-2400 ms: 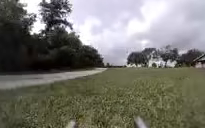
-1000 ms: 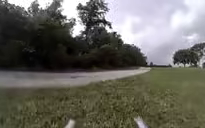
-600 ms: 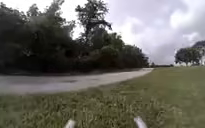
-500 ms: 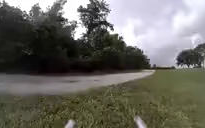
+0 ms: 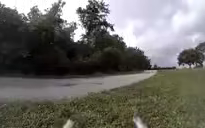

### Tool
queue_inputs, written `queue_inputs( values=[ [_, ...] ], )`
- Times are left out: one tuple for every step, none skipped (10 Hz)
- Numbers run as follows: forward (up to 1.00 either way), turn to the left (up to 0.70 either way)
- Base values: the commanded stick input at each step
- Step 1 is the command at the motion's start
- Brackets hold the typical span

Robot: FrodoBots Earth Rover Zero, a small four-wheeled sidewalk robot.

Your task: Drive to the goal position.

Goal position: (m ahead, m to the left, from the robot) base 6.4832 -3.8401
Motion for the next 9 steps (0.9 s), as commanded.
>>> queue_inputs(
  values=[
    [0.7,0.0],
    [0.7,0.0],
    [0.7,0.0],
    [0.7,0.0],
    [0.7,0.0],
    [0.7,0.0],
    [0.7,0.0],
    [0.7,0.0],
    [0.7,0.0]
  ],
)
